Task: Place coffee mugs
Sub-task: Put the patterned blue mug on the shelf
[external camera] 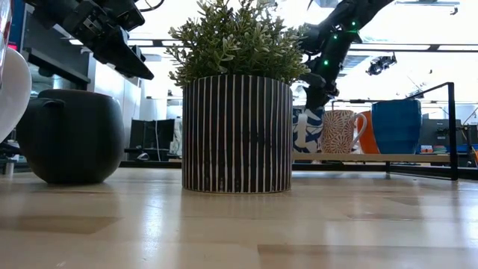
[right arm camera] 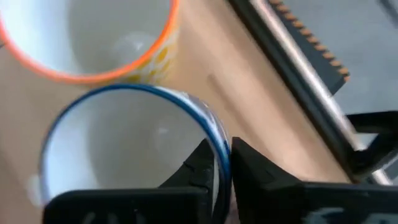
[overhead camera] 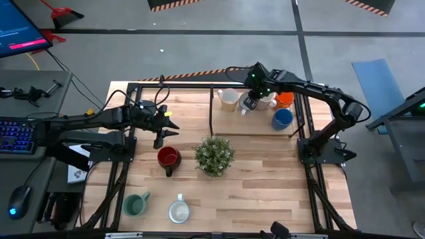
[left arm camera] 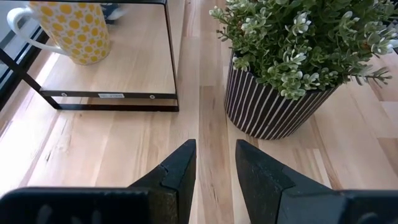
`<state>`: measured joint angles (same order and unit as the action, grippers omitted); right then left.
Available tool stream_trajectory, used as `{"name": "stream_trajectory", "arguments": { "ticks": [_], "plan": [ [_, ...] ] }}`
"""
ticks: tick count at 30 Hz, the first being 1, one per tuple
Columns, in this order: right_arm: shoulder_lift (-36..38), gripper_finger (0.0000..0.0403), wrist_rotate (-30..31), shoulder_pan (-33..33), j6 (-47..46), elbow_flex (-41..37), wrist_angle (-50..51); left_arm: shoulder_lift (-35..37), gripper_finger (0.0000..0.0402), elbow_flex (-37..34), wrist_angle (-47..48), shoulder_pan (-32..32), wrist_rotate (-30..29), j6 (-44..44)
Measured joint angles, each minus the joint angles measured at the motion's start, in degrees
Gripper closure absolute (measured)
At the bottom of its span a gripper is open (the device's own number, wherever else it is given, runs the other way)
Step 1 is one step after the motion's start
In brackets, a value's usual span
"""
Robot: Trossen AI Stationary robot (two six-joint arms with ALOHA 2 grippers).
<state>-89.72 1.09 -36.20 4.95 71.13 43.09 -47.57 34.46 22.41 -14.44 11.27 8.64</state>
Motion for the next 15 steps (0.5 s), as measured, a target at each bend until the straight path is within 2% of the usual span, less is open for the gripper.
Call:
{"name": "stream_trajectory", "arguments": {
  "ticks": [3,15],
  "plan": [
    [-0.1,0.0398,-0.8,0.2,0.0,-0.1,0.5,0.0,0.0298,0.0,0.0,0.0,0.0,0.0],
    [-0.1,0.0400,-0.3,-0.2,0.0,-0.1,1.4,0.0,0.0298,0.0,0.0,0.0,0.0,0.0]
  ]
}}
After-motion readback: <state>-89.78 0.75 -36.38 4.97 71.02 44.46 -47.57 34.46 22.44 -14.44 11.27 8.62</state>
